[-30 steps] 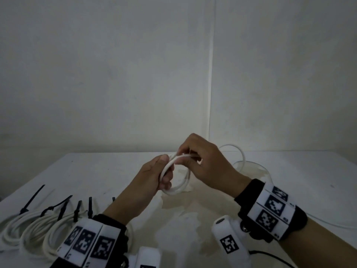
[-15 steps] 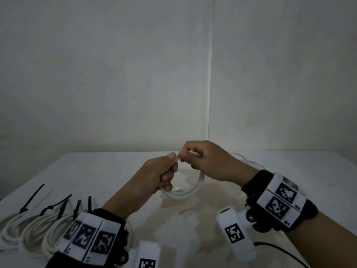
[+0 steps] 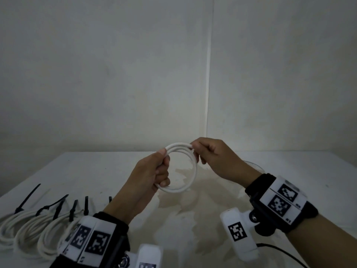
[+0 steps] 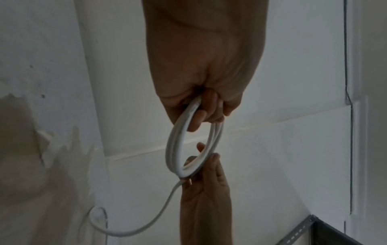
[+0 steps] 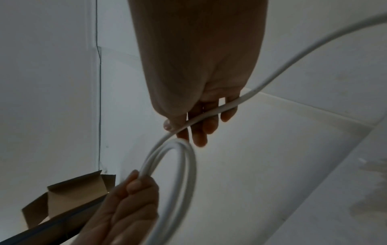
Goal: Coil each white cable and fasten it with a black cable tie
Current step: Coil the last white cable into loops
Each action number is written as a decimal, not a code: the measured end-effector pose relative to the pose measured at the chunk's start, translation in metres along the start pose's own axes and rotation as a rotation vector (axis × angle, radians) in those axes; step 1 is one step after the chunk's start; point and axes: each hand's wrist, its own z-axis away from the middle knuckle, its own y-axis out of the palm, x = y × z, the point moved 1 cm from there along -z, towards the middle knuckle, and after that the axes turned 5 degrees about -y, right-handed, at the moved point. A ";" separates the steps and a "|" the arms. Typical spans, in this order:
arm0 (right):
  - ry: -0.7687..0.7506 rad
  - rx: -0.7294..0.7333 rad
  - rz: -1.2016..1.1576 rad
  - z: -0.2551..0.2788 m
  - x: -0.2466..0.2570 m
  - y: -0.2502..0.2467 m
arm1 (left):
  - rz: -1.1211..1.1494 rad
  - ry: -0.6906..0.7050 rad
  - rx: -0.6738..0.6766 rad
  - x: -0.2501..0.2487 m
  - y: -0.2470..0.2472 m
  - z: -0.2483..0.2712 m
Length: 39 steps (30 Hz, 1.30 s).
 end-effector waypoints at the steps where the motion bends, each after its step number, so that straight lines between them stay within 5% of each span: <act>1: -0.008 -0.017 0.003 0.000 -0.006 0.002 | 0.033 0.013 -0.017 -0.001 -0.002 0.000; 14: 0.007 -0.127 0.147 0.000 -0.049 0.030 | 0.375 0.310 -0.315 -0.042 -0.050 -0.012; 18: -0.008 0.015 0.265 0.007 -0.054 0.045 | 0.353 0.369 -0.428 -0.042 -0.054 -0.014; 23: -0.359 -0.026 0.641 0.012 -0.047 0.060 | 0.224 0.412 -0.528 -0.037 -0.044 -0.019; 32: -0.683 -0.037 0.915 0.014 -0.019 0.068 | -0.138 0.471 -0.490 -0.010 -0.020 -0.014; 39: -0.802 -0.054 0.807 0.001 0.001 0.066 | -0.292 0.430 -0.317 0.007 0.000 -0.005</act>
